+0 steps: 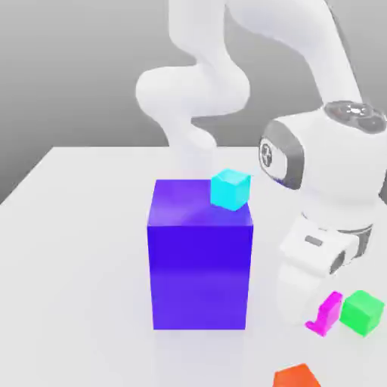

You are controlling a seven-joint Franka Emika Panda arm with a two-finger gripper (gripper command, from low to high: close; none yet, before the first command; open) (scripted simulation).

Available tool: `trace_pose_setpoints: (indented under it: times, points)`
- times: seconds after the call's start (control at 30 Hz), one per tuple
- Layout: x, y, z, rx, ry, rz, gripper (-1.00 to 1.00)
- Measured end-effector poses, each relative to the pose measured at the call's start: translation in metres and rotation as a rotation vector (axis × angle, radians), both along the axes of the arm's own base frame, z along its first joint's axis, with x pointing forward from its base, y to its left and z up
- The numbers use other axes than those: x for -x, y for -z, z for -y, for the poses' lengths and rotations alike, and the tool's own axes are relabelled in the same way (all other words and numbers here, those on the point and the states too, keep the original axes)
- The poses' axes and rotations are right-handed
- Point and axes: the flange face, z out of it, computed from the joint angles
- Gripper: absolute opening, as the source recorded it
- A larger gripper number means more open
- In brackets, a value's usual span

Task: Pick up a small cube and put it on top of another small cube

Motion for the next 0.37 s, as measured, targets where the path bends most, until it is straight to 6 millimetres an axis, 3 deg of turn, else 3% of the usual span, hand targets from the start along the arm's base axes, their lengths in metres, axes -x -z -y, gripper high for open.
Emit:
trace_pose_setpoints:
  times: [0.1, 0.23, 0.27, 0.37]
  points:
    - [0.043, -0.002, -0.049, 0.005, -0.223, 0.007, -1.00]
    - [0.054, 0.040, -0.061, 0.007, -0.282, 0.010, -1.00]
    - [0.055, 0.052, -0.061, 0.007, -0.284, 0.010, 1.00]
    - [0.055, 0.052, -0.061, 0.007, -0.284, 0.010, 1.00]
